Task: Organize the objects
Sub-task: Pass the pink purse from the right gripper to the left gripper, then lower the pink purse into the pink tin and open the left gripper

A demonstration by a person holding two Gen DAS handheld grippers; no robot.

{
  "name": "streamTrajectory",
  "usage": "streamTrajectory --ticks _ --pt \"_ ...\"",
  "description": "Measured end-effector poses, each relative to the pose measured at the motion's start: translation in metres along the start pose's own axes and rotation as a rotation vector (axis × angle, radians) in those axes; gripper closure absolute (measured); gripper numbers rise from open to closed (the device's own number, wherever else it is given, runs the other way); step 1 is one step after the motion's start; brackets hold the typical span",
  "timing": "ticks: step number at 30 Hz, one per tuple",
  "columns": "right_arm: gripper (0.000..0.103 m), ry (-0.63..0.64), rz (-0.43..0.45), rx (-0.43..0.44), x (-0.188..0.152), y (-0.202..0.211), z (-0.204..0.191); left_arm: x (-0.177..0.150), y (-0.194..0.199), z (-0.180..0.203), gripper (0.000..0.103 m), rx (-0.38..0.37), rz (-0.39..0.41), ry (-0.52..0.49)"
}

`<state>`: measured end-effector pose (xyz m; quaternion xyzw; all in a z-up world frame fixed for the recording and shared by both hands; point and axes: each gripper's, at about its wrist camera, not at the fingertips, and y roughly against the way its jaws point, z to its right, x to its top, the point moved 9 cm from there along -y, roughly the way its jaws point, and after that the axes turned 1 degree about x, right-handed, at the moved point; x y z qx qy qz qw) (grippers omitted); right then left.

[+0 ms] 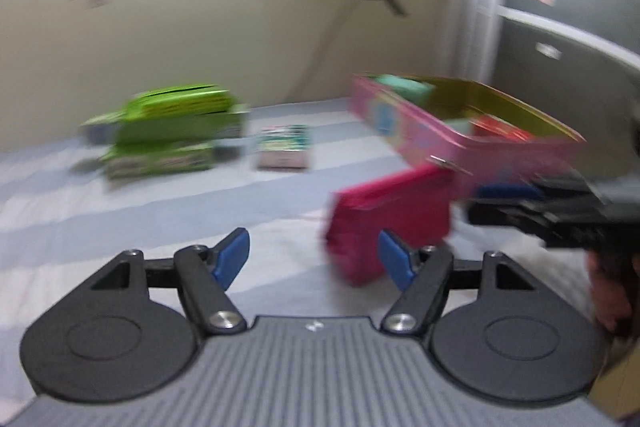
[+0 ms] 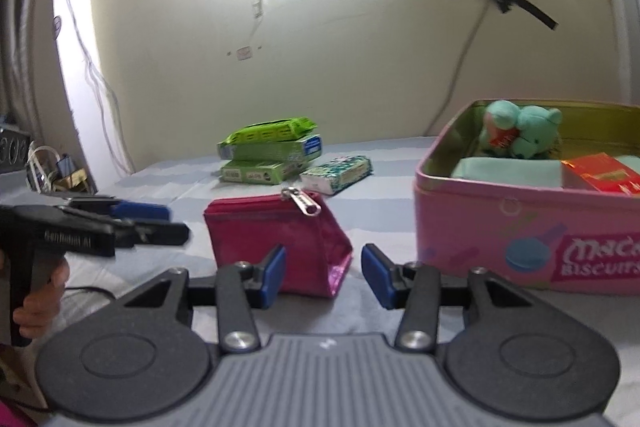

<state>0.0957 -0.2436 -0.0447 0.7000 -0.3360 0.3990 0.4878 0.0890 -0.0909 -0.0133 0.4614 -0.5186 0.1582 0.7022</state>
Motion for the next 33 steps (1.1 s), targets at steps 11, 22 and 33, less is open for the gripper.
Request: streamTrajectory --ticks 11,22,33 --pt "0.084 0.096 -0.033 -0.002 0.007 -0.027 -0.005 0.01 -0.049 0.026 0.06 -0.118 -0.083 -0.02" --pt "0.084 0.095 0.156 -0.261 0.063 0.041 0.078 0.116 -0.088 0.134 0.06 -0.197 0.087 -0.225" --pt "0.084 0.027 0.016 -0.487 0.093 0.014 0.203 0.151 -0.206 0.191 0.06 -0.109 -0.02 -0.206"
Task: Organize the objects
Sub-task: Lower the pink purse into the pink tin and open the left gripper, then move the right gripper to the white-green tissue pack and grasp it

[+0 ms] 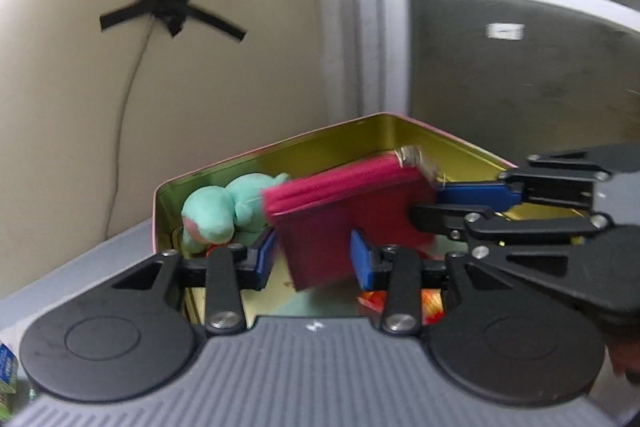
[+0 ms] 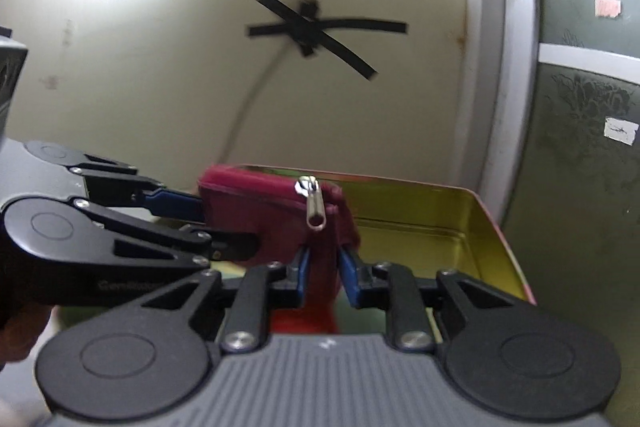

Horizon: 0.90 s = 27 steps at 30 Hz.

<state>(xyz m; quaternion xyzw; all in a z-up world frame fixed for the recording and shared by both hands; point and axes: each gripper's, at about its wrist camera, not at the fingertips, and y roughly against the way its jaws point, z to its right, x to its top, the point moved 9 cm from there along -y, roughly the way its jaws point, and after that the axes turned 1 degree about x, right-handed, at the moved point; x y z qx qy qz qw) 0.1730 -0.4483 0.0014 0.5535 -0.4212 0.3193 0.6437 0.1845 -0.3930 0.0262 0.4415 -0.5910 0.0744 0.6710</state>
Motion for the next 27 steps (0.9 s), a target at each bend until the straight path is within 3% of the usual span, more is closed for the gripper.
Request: streamTrajectory --ticks 4,13,20,22,24,27 --pt "0.08 -0.052 0.011 -0.054 0.001 -0.012 0.019 -0.001 -0.008 -0.002 0.058 0.013 -0.057 0.039" --pt "0.08 -0.244 0.12 0.036 -0.018 0.038 0.008 -0.023 0.054 -0.007 0.052 -0.023 0.0 0.077" --pt "0.077 -0.331 0.165 0.119 -0.018 0.068 -0.023 -0.066 0.089 -0.026 0.052 0.061 -0.065 0.098" --pt "0.077 -0.334 0.164 0.141 -0.019 0.073 -0.037 -0.077 0.099 -0.037 0.051 0.108 -0.052 0.103" --pt "0.075 -0.347 0.16 0.17 -0.022 0.078 -0.051 -0.082 0.113 -0.05 0.044 0.158 -0.016 0.096" --pt "0.075 -0.349 0.15 0.215 -0.026 0.083 -0.077 -0.096 0.125 -0.073 0.042 0.202 -0.043 0.129"
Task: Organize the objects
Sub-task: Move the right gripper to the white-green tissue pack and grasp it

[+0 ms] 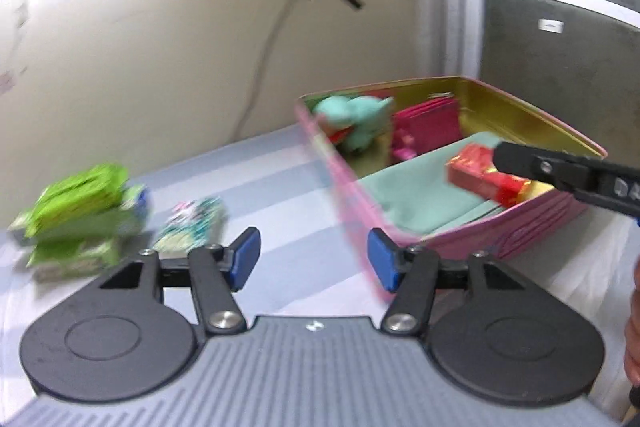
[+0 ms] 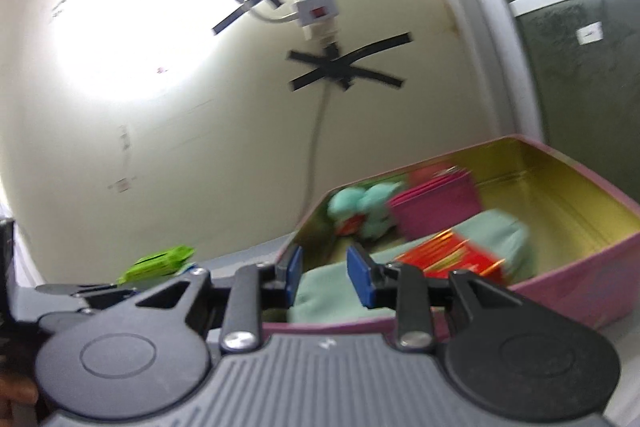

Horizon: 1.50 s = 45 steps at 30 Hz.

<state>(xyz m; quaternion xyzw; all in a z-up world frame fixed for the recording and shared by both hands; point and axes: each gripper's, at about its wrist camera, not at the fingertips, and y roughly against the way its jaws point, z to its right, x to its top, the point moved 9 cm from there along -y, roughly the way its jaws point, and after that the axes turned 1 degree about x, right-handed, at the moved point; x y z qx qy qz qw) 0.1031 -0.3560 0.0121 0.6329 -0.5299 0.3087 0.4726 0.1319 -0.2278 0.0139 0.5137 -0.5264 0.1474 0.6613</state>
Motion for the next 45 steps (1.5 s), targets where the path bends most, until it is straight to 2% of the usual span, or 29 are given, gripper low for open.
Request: streamTrajectory --ticks 4,14,19,21,22,25,27,31,33,34,38,40,42,43,45 --pt "0.073 0.022 -0.033 0.054 -0.016 -0.007 -0.034 -0.022 0.003 -0.041 0.042 0.074 -0.029 0.047" --pt "0.073 0.116 -0.18 0.158 -0.067 -0.045 -0.11 -0.082 0.003 -0.141 0.04 0.276 -0.126 0.167" --pt "0.072 0.173 -0.248 0.185 -0.09 -0.063 -0.136 -0.1 0.008 -0.184 0.039 0.37 -0.132 0.201" --pt "0.069 0.201 -0.275 0.189 -0.096 -0.073 -0.144 -0.104 0.01 -0.196 0.035 0.393 -0.112 0.219" --pt "0.068 0.211 -0.287 0.185 -0.099 -0.077 -0.147 -0.107 0.011 -0.201 0.03 0.415 -0.098 0.219" --pt "0.059 0.217 -0.314 0.167 -0.1 -0.099 -0.151 -0.108 0.011 -0.208 0.029 0.41 -0.095 0.26" --pt "0.047 0.211 -0.316 0.146 -0.096 -0.117 -0.151 -0.108 0.011 -0.208 0.029 0.41 -0.093 0.267" --pt "0.04 0.244 -0.309 0.078 -0.087 -0.158 -0.156 -0.11 0.01 -0.21 0.029 0.398 -0.092 0.292" --pt "0.019 0.282 -0.314 0.035 -0.087 -0.179 -0.159 -0.111 0.011 -0.211 0.029 0.389 -0.092 0.31" --pt "0.016 0.297 -0.316 0.012 -0.087 -0.19 -0.16 -0.111 0.01 -0.211 0.029 0.387 -0.091 0.313" --pt "0.015 0.333 -0.365 -0.064 -0.091 -0.226 -0.158 -0.111 0.011 -0.21 0.029 0.394 -0.09 0.307" --pt "0.017 0.336 -0.431 -0.106 -0.098 -0.242 -0.152 -0.111 0.011 -0.21 0.029 0.392 -0.09 0.31" --pt "0.026 0.289 -0.416 -0.1 -0.095 -0.244 -0.147 -0.111 0.011 -0.212 0.029 0.386 -0.09 0.318" --pt "0.029 0.297 -0.417 -0.067 -0.095 -0.243 -0.147 -0.111 0.011 -0.212 0.029 0.384 -0.09 0.32" --pt "0.036 0.296 -0.406 -0.061 -0.095 -0.237 -0.144 -0.11 0.011 -0.213 0.029 0.384 -0.09 0.319"
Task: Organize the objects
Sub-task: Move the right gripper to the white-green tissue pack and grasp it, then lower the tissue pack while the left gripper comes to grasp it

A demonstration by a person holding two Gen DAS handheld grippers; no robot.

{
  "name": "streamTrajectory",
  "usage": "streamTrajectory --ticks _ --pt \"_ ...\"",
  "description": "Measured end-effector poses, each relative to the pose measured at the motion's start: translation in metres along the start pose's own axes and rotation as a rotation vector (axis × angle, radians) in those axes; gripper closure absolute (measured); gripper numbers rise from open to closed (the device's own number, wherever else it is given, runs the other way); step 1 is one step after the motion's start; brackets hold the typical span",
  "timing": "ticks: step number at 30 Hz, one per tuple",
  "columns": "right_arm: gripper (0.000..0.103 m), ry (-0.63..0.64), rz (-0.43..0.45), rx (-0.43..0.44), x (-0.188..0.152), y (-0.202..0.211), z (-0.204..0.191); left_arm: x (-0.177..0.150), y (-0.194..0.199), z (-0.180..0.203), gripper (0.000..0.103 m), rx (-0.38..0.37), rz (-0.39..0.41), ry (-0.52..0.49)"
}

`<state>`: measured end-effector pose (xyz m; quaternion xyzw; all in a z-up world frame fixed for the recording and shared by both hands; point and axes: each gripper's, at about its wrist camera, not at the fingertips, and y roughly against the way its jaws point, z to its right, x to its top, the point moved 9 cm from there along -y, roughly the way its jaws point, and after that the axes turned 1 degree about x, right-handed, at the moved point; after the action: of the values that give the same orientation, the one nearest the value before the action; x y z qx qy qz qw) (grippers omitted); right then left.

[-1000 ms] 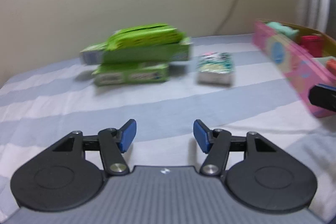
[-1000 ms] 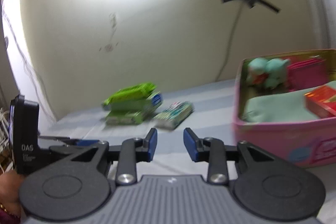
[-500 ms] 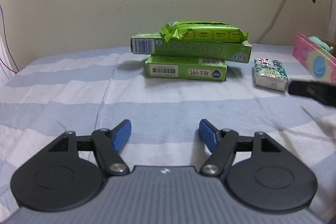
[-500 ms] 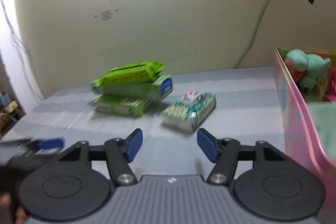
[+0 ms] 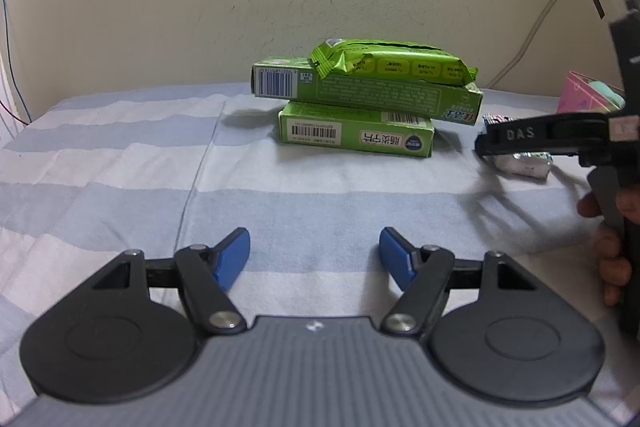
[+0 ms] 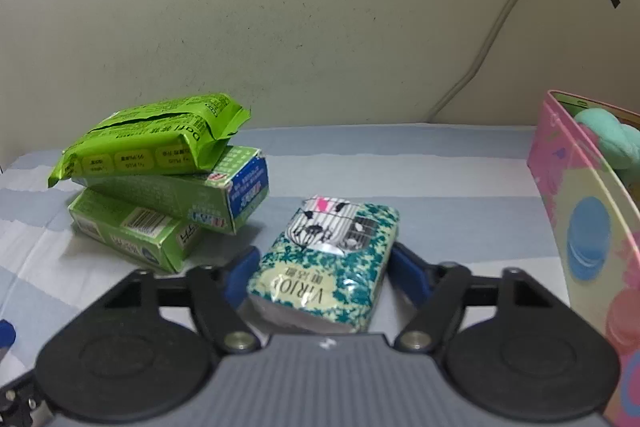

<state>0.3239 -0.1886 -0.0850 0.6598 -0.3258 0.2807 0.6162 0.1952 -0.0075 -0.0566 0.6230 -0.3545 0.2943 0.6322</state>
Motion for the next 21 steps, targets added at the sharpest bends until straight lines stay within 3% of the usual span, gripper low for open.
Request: streamTrajectory --ticks 5,7,17,21 --pt "0.039 0.036 -0.006 0.055 -0.018 0.021 -0.001 0.0 0.0 0.0 0.03 -0.002 -0.001 0.003" --pt "0.039 0.109 -0.002 0.076 -0.032 0.036 -0.005 0.0 0.0 0.0 0.03 -0.005 -0.001 0.004" --pt "0.038 0.252 0.006 0.305 -0.112 0.139 -0.004 -0.001 0.0 -0.001 0.029 -0.012 -0.002 0.006" --pt "0.037 0.32 0.022 0.333 -0.131 0.164 -0.003 -0.002 -0.001 -0.001 0.028 -0.022 -0.003 0.005"
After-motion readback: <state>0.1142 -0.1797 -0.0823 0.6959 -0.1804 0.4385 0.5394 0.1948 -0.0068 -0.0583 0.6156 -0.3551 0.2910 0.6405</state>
